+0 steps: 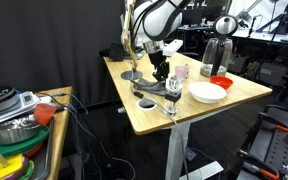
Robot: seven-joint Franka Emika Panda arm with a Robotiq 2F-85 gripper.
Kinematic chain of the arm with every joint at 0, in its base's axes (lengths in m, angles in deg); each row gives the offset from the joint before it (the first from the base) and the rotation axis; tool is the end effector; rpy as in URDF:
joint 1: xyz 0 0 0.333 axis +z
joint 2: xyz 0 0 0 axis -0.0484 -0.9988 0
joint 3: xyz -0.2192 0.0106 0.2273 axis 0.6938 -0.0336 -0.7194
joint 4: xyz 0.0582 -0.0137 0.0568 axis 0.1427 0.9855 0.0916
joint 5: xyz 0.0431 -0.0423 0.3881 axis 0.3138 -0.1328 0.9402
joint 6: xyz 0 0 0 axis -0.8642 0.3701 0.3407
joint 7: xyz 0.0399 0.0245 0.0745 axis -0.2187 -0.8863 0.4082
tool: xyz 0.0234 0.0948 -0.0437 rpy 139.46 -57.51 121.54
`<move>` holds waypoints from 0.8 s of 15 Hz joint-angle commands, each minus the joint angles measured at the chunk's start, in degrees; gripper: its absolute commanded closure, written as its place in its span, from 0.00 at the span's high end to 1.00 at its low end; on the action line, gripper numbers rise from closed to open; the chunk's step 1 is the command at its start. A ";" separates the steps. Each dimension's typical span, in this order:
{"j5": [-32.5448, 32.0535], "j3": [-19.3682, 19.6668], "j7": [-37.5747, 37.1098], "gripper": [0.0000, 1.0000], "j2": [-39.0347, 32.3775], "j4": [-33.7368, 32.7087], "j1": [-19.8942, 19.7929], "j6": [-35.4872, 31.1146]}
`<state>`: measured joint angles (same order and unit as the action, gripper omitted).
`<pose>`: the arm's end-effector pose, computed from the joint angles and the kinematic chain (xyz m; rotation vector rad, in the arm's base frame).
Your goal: Fold the cloth on the table
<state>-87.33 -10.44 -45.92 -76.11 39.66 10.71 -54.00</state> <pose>0.6152 0.1034 0.2185 2.8972 0.4326 -0.3908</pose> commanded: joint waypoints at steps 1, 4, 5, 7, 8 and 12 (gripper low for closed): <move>-1.57 0.74 -1.51 0.27 1.08 2.52 1.20 -1.16; -1.64 0.66 -2.28 0.28 1.20 4.02 1.57 -1.54; -1.62 0.63 -2.56 0.28 1.30 4.45 1.67 -1.67; -1.43 0.54 -3.26 0.28 1.31 4.92 1.92 -1.90; -1.42 0.53 -3.67 0.29 1.29 5.01 2.11 -1.98; -1.33 0.53 -5.06 0.37 1.34 5.34 2.70 -2.30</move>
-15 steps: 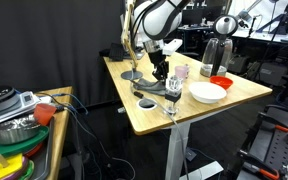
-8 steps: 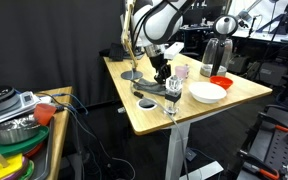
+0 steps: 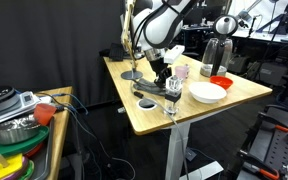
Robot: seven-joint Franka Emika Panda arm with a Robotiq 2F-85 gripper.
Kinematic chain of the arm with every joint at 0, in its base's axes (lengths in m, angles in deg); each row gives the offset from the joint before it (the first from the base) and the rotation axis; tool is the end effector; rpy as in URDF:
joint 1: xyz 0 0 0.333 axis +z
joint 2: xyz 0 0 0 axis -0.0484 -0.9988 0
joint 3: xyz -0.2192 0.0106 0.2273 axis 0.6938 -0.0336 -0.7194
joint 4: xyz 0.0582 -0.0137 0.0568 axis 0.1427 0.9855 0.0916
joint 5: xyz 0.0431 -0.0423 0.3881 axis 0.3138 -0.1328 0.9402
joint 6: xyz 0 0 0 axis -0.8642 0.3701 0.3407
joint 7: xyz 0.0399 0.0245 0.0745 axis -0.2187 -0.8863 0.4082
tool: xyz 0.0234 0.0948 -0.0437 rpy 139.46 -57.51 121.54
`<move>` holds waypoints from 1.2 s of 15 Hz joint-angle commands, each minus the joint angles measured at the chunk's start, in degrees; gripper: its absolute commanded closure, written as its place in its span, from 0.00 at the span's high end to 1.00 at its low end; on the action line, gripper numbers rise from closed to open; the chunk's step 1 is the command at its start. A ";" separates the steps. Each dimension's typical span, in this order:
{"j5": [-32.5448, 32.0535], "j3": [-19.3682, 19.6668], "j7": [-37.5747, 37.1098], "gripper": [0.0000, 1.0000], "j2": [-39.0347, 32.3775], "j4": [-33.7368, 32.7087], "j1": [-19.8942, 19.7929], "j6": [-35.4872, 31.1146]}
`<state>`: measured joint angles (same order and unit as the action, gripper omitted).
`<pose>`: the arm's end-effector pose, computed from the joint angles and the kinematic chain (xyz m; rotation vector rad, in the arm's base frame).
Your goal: Fold the cloth on the table
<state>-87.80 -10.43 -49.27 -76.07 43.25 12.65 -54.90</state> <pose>0.5919 0.1205 0.1962 2.8726 0.4124 -0.4410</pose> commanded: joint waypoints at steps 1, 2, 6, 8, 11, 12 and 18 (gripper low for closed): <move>-0.91 0.57 -2.33 0.38 1.28 1.86 0.99 -1.42; -0.99 0.65 -3.12 0.38 1.23 2.02 1.29 -1.33; -0.59 0.73 -6.86 0.41 1.37 3.43 2.15 -1.21; -0.45 0.78 -8.54 0.44 1.33 4.05 2.48 -1.09; -0.39 0.75 -10.43 0.48 1.28 4.75 2.84 -1.21; -0.66 0.85 -11.15 0.50 1.27 4.81 3.12 -1.12; -3.31 2.85 -19.13 0.58 1.49 3.99 5.12 -5.89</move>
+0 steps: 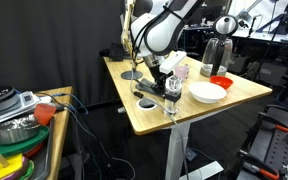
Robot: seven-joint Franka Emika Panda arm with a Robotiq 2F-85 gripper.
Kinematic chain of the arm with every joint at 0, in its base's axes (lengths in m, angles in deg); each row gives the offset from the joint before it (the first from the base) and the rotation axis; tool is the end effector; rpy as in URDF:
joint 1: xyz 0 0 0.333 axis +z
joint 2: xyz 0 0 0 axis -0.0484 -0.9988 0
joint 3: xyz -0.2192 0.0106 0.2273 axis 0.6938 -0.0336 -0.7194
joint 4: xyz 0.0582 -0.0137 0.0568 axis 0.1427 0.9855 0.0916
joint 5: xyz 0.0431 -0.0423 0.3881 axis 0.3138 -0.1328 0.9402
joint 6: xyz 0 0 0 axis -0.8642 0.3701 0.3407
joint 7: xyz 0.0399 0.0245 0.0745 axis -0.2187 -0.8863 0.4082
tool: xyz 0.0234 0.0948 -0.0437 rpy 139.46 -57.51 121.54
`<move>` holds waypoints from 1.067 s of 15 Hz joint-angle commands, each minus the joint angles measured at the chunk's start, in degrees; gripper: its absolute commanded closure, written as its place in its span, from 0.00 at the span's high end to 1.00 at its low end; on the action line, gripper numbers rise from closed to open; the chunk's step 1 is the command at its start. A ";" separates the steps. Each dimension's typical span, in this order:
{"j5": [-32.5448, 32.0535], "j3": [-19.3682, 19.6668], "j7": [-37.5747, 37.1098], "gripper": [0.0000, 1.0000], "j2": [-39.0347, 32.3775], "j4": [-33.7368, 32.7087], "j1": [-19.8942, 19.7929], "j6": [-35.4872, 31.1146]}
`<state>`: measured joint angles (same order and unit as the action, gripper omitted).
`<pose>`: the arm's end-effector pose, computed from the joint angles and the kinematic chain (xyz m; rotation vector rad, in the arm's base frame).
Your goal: Fold the cloth on the table
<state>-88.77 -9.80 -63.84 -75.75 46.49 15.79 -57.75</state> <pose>0.5725 0.1442 0.1815 2.8532 0.1375 -0.3819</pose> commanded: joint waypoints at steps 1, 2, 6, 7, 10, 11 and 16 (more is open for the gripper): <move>-3.44 2.95 -6.47 0.58 1.01 0.34 2.54 -3.79; -4.55 3.80 -8.58 0.63 0.78 -0.22 3.09 -4.31; -6.59 5.68 -14.13 0.72 0.24 -1.79 4.27 -5.06; -6.88 5.80 -14.95 0.79 0.22 -1.93 4.43 -4.90; -6.76 5.72 -16.24 0.79 0.29 -1.90 4.54 -4.65; -6.57 5.57 -16.45 0.81 0.34 -1.85 4.46 -4.69; -5.99 5.08 -16.19 0.81 0.53 -1.85 4.21 -4.90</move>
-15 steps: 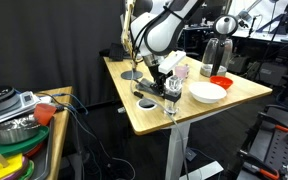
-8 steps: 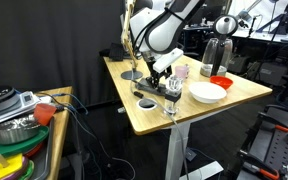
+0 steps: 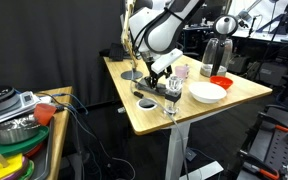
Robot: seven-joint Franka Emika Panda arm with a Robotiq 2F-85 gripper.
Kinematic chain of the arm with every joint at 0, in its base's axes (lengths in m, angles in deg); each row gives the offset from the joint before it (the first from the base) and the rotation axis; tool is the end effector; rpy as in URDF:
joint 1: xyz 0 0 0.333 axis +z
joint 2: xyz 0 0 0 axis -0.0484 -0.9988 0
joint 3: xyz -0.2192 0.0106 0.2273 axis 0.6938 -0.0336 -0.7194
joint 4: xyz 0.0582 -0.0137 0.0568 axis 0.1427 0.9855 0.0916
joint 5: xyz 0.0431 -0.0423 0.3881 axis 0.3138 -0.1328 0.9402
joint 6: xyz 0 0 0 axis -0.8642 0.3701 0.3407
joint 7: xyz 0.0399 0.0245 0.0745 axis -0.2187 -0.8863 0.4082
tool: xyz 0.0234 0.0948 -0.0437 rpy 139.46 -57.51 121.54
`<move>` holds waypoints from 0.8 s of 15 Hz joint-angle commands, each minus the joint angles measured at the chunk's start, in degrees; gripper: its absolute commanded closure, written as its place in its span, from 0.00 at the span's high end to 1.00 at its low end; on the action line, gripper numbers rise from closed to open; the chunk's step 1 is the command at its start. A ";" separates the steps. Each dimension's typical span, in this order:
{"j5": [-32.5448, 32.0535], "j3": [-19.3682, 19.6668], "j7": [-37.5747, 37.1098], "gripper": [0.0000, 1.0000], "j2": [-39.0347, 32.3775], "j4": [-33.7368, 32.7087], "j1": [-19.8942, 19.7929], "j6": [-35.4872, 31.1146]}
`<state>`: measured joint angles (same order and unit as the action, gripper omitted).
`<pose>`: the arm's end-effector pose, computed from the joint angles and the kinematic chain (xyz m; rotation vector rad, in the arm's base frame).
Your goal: Fold the cloth on the table
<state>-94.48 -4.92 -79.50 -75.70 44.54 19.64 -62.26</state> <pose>0.5975 0.1403 0.1998 2.7850 -0.1616 -0.1134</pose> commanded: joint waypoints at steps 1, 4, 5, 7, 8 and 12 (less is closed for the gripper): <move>-0.29 0.16 -0.49 0.81 0.51 0.04 0.41 -0.40; -0.51 -0.23 0.41 0.80 0.95 0.00 0.45 -1.50; -0.39 -0.46 0.68 0.83 1.36 0.02 0.45 -2.17; -0.70 -0.56 0.84 0.93 2.05 -0.18 0.74 -3.58; -1.05 -0.48 0.78 0.98 2.40 -0.43 1.00 -3.86; -1.41 -0.80 2.37 1.00 4.20 -1.04 1.17 -4.58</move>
<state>-94.61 -5.68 -78.72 -72.94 43.05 20.68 -65.79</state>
